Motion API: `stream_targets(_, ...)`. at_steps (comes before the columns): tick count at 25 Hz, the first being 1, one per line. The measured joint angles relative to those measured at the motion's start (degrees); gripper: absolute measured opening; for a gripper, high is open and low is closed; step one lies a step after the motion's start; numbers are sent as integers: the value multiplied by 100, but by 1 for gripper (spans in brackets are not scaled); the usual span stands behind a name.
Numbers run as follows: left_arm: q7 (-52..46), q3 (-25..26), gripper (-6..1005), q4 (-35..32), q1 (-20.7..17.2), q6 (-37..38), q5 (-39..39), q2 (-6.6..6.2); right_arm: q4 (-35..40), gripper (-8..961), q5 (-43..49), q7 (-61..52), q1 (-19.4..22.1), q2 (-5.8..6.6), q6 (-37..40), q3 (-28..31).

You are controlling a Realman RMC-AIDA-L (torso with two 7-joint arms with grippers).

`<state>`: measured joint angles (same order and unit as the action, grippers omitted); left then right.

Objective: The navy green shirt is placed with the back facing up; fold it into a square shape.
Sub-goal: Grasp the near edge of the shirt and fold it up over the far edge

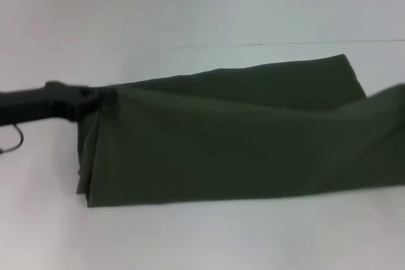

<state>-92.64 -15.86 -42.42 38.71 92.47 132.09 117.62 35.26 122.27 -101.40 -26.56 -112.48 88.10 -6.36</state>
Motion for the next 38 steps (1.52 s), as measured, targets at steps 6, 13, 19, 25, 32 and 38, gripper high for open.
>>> stream_targets(6,23,-25,3,368,355,-1354,0,16,-392,60,-5,208,-747,-37,-1435,-489)
stream_targets(13,39,-195,5,587,496,-2614,-43,48,-626,62,-10,306,-1417,-160,-2783,-929)
stream_targets(19,42,-444,6,714,544,-3478,-71,93,-874,65,-17,316,-1700,-249,-3828,-1044)
stream_targets(25,63,-526,7,778,590,-3882,-211,102,-1018,67,-130,469,-1840,-274,-4270,-1053)
stream_targets(32,70,-543,8,780,645,-4144,-269,98,-1027,70,-338,587,-1924,-257,-4303,-1069)
stream_targets(38,96,-542,9,842,655,-4304,-348,102,-1091,73,-374,618,-1979,-260,-4493,-1175)
